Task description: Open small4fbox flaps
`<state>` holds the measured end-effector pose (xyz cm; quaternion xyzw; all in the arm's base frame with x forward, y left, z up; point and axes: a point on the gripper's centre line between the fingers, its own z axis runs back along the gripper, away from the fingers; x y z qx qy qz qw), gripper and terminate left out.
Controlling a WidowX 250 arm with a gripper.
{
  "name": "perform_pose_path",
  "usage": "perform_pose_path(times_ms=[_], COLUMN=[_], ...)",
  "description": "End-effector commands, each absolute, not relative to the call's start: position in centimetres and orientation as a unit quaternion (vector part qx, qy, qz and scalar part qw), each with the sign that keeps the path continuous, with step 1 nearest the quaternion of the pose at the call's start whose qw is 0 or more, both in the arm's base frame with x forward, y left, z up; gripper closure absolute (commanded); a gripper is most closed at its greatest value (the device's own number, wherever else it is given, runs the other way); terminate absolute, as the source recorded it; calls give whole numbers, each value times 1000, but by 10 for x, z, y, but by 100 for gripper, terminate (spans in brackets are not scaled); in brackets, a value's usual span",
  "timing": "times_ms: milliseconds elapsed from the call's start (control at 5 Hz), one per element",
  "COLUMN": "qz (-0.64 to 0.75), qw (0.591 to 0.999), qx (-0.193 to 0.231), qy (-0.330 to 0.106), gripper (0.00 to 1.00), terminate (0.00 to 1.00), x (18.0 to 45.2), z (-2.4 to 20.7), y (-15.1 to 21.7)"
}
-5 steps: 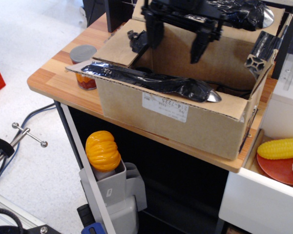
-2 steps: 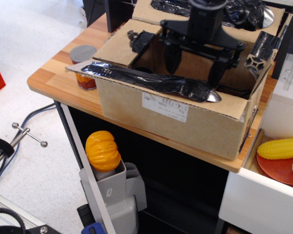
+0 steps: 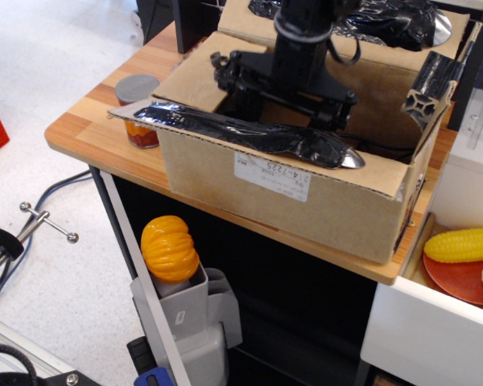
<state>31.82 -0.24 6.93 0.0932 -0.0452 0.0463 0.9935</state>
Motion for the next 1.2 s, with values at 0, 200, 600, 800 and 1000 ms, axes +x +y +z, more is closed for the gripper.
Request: perform_pose_path(times_ms=[0,200,600,800,1000], qz=[48,42,16,2,-6], qw=[989,984,979,974,970], qx=[133,169,200,220,237], qy=[-44,-43,-44,-50,-58], gripper=[0,0,0,0,0], terminate=[0,0,0,0,0], x=[318,315,313,314,311], z=[92,105,115,119,124], y=[5,11,32,40,49])
